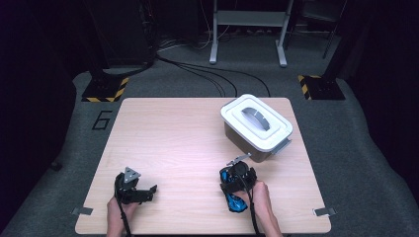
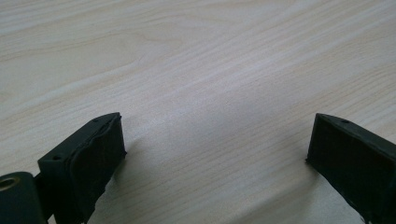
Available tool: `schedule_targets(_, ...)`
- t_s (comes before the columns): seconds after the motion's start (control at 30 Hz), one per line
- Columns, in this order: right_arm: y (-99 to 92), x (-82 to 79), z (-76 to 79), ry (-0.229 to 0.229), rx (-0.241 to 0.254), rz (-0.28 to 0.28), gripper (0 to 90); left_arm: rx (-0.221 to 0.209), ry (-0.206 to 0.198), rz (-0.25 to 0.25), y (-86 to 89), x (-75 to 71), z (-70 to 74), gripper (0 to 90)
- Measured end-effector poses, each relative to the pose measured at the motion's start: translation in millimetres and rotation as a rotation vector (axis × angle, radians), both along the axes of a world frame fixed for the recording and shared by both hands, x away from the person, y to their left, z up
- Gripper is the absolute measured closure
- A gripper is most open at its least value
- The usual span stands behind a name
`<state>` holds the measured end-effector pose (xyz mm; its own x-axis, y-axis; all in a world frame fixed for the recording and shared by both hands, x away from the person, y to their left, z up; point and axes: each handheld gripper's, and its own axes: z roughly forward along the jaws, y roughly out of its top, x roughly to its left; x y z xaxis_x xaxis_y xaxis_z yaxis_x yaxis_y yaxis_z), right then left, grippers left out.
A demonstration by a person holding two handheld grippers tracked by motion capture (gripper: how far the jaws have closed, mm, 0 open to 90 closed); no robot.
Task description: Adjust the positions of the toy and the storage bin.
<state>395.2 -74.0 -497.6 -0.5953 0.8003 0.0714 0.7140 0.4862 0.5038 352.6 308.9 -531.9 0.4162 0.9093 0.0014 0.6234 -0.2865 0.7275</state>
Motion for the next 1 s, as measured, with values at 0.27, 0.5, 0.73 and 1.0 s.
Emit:
schedule_targets(0.27, -2.3, 3.5, 0.7, 0.017, 0.003, 0.042, 10.9, 0.001, 0.002, 0.001, 0.0, 0.1, 0.2, 4.0)
schedule_targets(0.5, 4.4, 8.4, 2.7, 0.016, 0.034, -0.091, 0.0, 0.001, 0.002, 0.001, 0.1, 0.1, 0.2, 4.0)
schedule_targets(0.73, 17.8, 15.1, 1.0, 0.006, 0.003, -0.144, 0.0, -0.001, -0.001, -0.001, 0.2, 0.1, 0.1, 4.4)
schedule_targets(1.0, 18.6, 15.6, 0.8, 0.0, -0.017, -0.165, 22.2, -0.001, -0.001, -0.001, 0.2, 0.0, 0.1, 4.4)
